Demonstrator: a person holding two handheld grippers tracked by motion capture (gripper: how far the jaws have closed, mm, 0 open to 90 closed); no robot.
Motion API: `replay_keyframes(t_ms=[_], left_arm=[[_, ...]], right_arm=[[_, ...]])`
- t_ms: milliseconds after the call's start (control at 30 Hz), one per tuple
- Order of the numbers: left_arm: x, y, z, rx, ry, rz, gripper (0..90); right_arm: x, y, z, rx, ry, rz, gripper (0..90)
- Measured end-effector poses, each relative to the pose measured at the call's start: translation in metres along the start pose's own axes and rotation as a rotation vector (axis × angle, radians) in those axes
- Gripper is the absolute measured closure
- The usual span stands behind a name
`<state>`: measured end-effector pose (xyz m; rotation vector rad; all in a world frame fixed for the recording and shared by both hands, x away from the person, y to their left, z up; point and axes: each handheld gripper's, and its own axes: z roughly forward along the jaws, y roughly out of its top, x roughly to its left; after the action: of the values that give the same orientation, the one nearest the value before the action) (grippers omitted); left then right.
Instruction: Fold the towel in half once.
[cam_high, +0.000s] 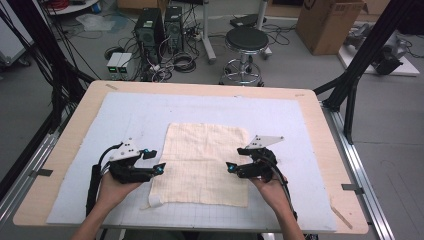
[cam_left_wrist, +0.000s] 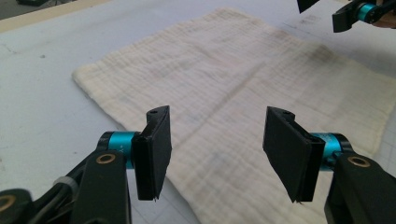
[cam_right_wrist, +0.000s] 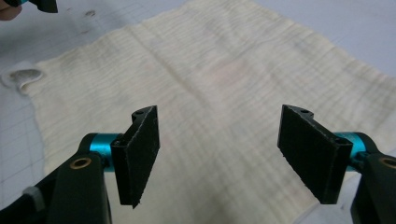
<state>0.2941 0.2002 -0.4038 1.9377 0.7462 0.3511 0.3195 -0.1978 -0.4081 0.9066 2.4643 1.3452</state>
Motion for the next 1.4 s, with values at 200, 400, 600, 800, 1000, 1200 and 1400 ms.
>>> replay_keyframes(t_ms=[200,400,600,800,1000,1200,1400], left_arm=[[0.012,0.011,0.015,-0.028,0.017,-0.037,43.7],[0.023,0.022,0.032,-0.030,0.024,-0.074,44.4],[0.036,0.039,0.045,-0.005,0.058,-0.076,45.3],[0.054,0.047,0.056,-0.008,0.093,-0.098,49.1],[0.072,0.045,0.068,0.025,0.133,-0.140,52.1],[0.083,0.042,0.083,0.026,0.179,-0.176,56.4],[0.094,0.030,0.097,0.058,0.208,-0.248,59.2]], right_arm=[[-0.012,0.006,0.002,-0.025,-0.022,0.034,29.3],[-0.028,0.011,0.007,-0.024,-0.044,0.070,29.3],[-0.046,0.025,0.007,-0.016,-0.071,0.110,29.4],[-0.067,0.043,0.015,-0.002,-0.110,0.112,32.3],[-0.079,0.047,0.028,0.022,-0.131,0.128,34.8],[-0.089,0.048,0.037,0.012,-0.166,0.137,40.4],[-0.101,0.038,0.045,0.056,-0.173,0.196,42.7]])
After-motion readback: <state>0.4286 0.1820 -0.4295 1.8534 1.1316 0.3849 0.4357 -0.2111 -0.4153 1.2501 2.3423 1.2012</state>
